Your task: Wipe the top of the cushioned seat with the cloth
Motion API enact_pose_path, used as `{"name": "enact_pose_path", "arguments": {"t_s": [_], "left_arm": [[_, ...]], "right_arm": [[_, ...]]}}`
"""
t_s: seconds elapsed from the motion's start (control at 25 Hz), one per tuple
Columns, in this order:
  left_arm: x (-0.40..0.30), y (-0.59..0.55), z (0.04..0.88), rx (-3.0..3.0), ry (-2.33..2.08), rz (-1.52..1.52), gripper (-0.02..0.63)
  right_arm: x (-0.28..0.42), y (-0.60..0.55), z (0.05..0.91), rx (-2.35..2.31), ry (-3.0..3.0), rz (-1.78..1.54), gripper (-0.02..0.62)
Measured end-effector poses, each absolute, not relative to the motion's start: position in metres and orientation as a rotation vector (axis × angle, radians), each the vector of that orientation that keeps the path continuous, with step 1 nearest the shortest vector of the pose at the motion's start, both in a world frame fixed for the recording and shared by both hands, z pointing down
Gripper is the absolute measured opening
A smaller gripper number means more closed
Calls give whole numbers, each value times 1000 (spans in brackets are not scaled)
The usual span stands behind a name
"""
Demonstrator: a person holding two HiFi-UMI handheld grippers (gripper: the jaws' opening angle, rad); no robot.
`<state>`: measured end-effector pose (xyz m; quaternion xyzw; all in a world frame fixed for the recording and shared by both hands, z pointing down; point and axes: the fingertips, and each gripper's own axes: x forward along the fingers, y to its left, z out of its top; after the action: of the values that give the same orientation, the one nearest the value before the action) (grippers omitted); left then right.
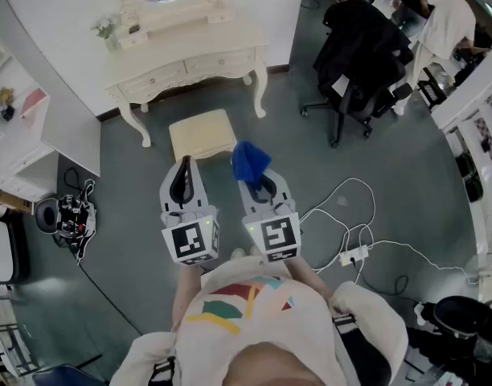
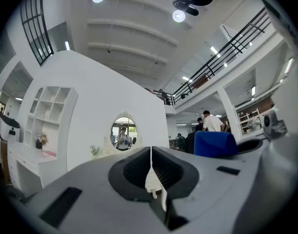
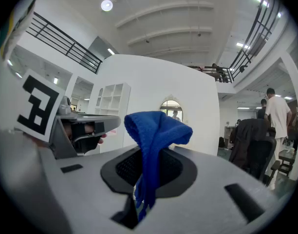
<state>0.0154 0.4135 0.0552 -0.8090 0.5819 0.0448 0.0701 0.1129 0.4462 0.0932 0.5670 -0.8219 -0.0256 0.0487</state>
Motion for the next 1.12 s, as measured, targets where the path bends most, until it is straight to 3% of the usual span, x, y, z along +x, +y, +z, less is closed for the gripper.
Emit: {"name": "enact_pose_path", "arguments": {"t_s": [1.12], "left_arm": [[7,406,71,-2387,1798,81,9]], "right_arm": [[126,433,114,1742,-2486,32,38]]}}
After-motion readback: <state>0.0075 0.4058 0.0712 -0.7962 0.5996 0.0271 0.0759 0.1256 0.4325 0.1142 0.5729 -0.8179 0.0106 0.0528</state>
